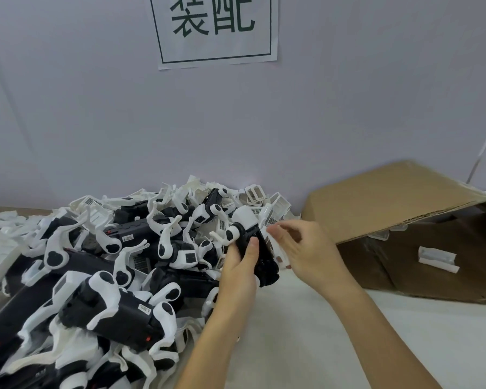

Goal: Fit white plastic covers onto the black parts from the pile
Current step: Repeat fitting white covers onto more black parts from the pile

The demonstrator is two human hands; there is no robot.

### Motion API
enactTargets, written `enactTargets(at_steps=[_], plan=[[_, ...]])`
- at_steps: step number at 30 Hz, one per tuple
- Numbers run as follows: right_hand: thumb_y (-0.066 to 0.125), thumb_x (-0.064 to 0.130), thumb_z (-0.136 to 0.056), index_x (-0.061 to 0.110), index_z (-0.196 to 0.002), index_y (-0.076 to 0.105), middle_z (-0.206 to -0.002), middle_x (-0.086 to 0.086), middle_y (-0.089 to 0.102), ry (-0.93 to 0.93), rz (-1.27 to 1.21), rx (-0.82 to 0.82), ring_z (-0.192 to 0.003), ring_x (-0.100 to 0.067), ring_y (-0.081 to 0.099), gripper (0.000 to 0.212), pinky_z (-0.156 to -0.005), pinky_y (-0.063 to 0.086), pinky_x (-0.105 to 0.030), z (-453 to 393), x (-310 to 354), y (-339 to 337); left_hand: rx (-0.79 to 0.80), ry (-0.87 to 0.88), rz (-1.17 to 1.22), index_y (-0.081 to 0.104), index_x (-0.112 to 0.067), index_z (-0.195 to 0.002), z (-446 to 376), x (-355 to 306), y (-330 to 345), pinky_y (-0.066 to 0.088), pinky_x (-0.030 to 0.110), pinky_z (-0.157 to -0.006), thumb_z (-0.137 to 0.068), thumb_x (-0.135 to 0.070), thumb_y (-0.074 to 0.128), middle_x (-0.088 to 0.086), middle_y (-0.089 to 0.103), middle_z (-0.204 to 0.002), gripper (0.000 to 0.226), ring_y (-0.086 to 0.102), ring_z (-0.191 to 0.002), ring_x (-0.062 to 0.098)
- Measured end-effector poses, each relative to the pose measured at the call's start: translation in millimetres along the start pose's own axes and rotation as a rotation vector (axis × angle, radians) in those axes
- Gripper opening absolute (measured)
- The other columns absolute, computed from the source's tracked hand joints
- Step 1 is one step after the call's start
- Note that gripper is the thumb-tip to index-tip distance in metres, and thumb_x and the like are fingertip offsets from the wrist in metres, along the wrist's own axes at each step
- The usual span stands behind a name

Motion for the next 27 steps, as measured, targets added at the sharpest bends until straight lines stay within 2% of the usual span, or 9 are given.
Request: enactTargets(at_steps=[3, 6, 10, 11, 12, 13, 17, 21, 27], plan=[[0.054, 0.065, -0.089, 0.015, -0.070, 0.058, -0.063, -0.001, 0.058, -0.091, 0.159, -0.001, -0.062, -0.018, 0.051, 0.054, -0.060, 0.043, -0.037, 3.8, 14.6, 10.9, -0.026, -0.076, -0.006, 0.060, -0.038, -0.115, -1.8, 3.6, 0.0, 0.048, 0.005, -0.058, -0.105, -0.042, 0.039, -0.014, 0.068, -0.111, 0.024, 0.064, -0.101, 0.000], [0.041, 0.069, -0.092, 0.024, -0.069, 0.039, -0.062, 0.005, 0.048, -0.104, 0.327, 0.107, -0.059, -0.011, 0.040, 0.051, -0.058, 0.032, -0.030, 6.8, 19.5, 19.1, -0.038, -0.152, 0.062, 0.065, -0.015, -0.119, -2.6, 3.9, 0.5, 0.051, 0.011, -0.057, -0.104, -0.051, 0.031, -0.006, 0.077, -0.090, 0.052, 0.071, -0.096, 0.003], [0.052, 0.049, -0.098, 0.023, -0.084, 0.053, -0.078, 0.003, 0.062, -0.076, 0.305, 0.206, -0.074, -0.014, 0.058, 0.030, -0.068, 0.050, -0.034, 5.0, 15.4, 15.0, 0.035, -0.154, 0.155, 0.070, -0.015, -0.108, -1.1, -1.0, -0.3, 0.049, 0.017, -0.047, -0.102, -0.051, 0.036, 0.003, 0.077, -0.077, 0.050, 0.074, -0.072, 0.006], [0.056, 0.044, -0.097, 0.021, -0.087, 0.057, -0.082, 0.003, 0.065, -0.078, 0.301, 0.186, -0.079, -0.017, 0.061, 0.024, -0.074, 0.054, -0.039, 5.4, 15.0, 14.3, 0.022, -0.134, 0.130, 0.067, -0.012, -0.116, -0.6, -1.5, -0.2, 0.047, 0.022, -0.045, -0.103, -0.045, 0.041, -0.017, 0.070, -0.077, 0.044, 0.074, -0.074, 0.008], [0.058, 0.040, -0.095, 0.022, -0.090, 0.060, -0.084, 0.004, 0.067, -0.079, 0.292, 0.159, -0.083, -0.017, 0.064, 0.019, -0.077, 0.055, -0.041, 6.5, 15.0, 14.2, 0.013, -0.113, 0.094, 0.062, -0.012, -0.123, -0.5, -1.3, -0.1, 0.048, 0.025, -0.047, -0.103, -0.040, 0.046, 0.004, 0.061, -0.108, 0.038, 0.074, -0.078, 0.008], [0.059, 0.039, -0.094, 0.024, -0.093, 0.063, -0.086, 0.006, 0.069, -0.077, 0.288, 0.135, -0.086, -0.016, 0.065, 0.015, -0.079, 0.056, -0.041, 7.4, 14.8, 14.8, 0.013, -0.095, 0.071, 0.060, -0.014, -0.125, 0.0, -1.4, -0.5, 0.051, 0.021, -0.051, -0.102, -0.035, 0.049, 0.005, 0.076, -0.088, 0.034, 0.074, -0.081, 0.007], [0.069, 0.045, -0.082, 0.035, -0.100, 0.066, -0.090, 0.017, 0.069, -0.066, 0.262, 0.115, -0.087, -0.004, 0.064, 0.021, -0.078, 0.054, -0.027, 5.7, 11.6, 10.2, 0.017, -0.095, 0.081, 0.065, -0.021, -0.118, 0.0, -0.4, -3.2, 0.058, 0.024, -0.075, -0.101, -0.027, 0.054, -0.003, 0.078, -0.101, 0.021, 0.073, -0.097, 0.012], [0.073, 0.038, -0.089, 0.039, -0.100, 0.073, -0.095, 0.020, 0.073, 0.006, 0.035, 0.238, -0.087, 0.001, 0.066, 0.011, -0.076, 0.051, -0.016, 1.1, 4.6, -5.3, 0.013, -0.106, 0.111, 0.069, -0.019, -0.117, 0.2, -1.8, -4.2, 0.059, 0.045, -0.087, -0.099, -0.024, 0.053, 0.005, 0.077, -0.103, 0.024, 0.073, -0.100, 0.022], [0.065, 0.033, -0.097, 0.028, -0.112, 0.075, -0.101, 0.017, 0.076, 0.056, -0.134, 0.353, -0.096, 0.000, 0.070, 0.019, -0.082, 0.056, -0.017, 3.0, 2.5, -7.2, 0.041, -0.091, 0.119, 0.068, -0.014, -0.110, 1.9, -0.5, -4.5, 0.060, 0.033, -0.059, -0.098, -0.018, 0.050, 0.005, 0.078, -0.086, 0.022, 0.076, -0.080, 0.020]])
Point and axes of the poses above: each hand's wrist, its own z-axis away from the middle knuckle, its own y-axis out of the palm, x = y × z, the point moved 1 cm from there along -z, towards the middle knuckle
